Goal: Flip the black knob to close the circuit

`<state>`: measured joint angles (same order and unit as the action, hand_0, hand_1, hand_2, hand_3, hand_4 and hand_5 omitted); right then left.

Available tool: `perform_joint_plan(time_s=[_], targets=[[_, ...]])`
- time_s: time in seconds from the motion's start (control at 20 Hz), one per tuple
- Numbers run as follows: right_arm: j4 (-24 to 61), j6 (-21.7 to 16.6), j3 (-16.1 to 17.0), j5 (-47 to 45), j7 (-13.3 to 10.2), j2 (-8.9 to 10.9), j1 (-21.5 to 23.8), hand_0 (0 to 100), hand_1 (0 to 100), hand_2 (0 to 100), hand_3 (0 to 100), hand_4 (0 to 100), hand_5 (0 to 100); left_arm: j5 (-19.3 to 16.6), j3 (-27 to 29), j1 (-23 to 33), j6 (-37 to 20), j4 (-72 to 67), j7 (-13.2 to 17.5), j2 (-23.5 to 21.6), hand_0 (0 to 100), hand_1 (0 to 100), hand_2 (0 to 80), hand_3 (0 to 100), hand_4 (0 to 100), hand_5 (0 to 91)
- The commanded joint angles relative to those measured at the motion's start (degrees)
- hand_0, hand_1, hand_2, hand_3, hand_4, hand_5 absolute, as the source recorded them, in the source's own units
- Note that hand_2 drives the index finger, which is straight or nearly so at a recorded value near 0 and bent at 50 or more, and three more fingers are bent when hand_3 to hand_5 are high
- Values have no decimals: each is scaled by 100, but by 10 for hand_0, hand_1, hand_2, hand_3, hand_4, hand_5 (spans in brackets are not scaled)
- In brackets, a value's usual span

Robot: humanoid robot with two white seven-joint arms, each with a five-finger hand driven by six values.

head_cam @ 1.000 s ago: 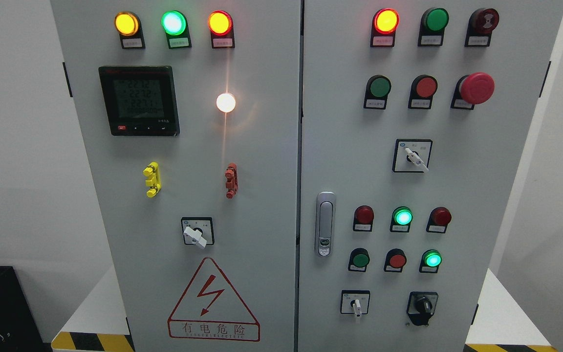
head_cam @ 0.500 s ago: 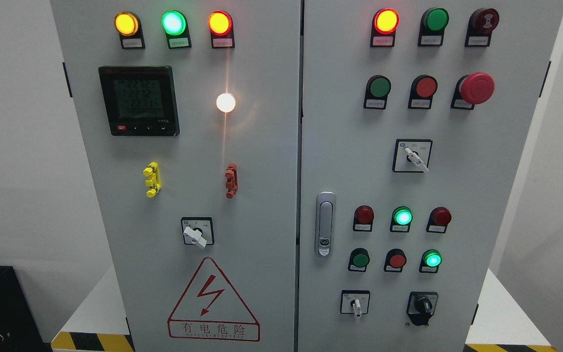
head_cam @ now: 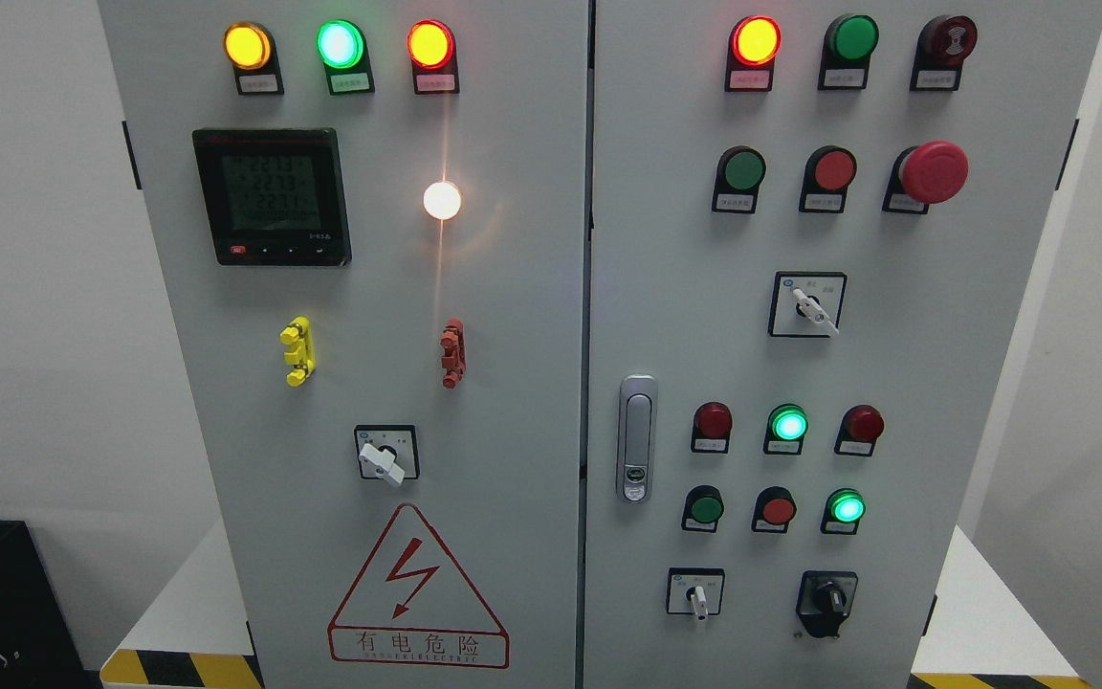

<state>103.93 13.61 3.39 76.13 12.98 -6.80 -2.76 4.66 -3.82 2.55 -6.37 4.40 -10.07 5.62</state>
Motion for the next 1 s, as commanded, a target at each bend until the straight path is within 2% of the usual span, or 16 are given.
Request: perform_joint_plan(time_s=[0.0, 0.2, 0.4, 0.95], targets=[[48, 98, 21, 174, 55, 21, -330, 0, 0, 975, 1000, 1000, 1000, 0, -5, 0, -4, 0, 5, 0, 120, 556, 0, 0, 0, 0], [-154, 98, 222, 323, 55, 38, -532, 0, 0, 976, 1000, 1000, 1000, 0, -5, 0, -4, 0, 5, 0, 120, 556, 0, 0, 0, 0], [-233, 98, 276, 341, 64, 126, -612, 0, 0, 975, 1000, 1000, 1000, 0, 4, 0, -4, 0, 5, 0, 120, 556, 0, 0, 0, 0], [-233, 98, 337, 481, 90, 126, -822, 0, 0, 974, 1000, 1000, 1000, 0, 4, 0, -4, 0, 5, 0, 120, 556, 0, 0, 0, 0]])
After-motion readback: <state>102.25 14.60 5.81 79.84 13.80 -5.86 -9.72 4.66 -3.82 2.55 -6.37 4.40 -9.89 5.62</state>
